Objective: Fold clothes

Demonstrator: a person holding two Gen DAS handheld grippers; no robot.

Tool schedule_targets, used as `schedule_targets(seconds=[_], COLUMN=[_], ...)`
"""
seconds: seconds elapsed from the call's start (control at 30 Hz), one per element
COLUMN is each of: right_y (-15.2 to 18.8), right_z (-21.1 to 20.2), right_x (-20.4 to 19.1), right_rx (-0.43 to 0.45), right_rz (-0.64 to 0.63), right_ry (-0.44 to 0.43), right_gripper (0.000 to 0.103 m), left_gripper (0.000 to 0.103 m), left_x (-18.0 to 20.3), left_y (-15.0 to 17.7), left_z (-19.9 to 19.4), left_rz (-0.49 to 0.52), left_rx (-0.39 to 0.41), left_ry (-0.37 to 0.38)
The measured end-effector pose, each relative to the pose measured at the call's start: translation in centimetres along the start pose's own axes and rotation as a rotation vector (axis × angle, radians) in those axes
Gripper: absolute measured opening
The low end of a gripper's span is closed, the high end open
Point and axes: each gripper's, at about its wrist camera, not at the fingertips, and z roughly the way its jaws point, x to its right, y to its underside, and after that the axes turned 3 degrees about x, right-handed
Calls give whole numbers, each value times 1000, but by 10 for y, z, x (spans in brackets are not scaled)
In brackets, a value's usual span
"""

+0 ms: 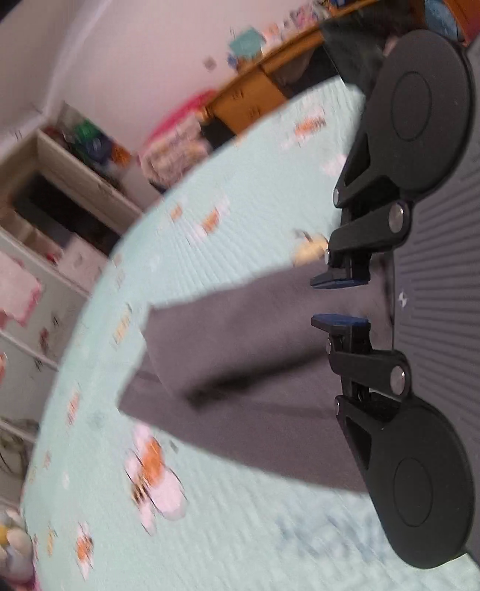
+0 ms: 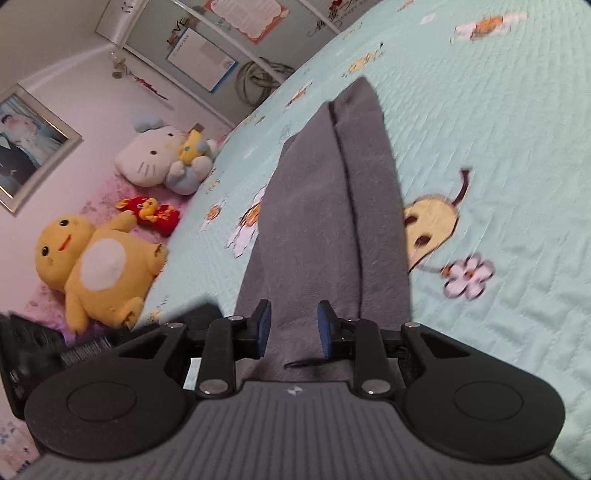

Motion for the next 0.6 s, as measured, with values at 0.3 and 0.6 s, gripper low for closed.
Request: schedule_targets(seconds=[0.3, 0.6], right_y=[6, -7], right_z=[2, 1], right_x=[14, 24], right_rx=[-49, 22], right_rz=[35, 32], right_ry=[34, 67], right_gripper=[24, 42], left_gripper=[17, 33], left_x=[-9, -15], left_y=[14, 1], left_z=[53, 39], left_rz=[-36, -92], left_rx=[-157, -113], left_ry=[-39, -33])
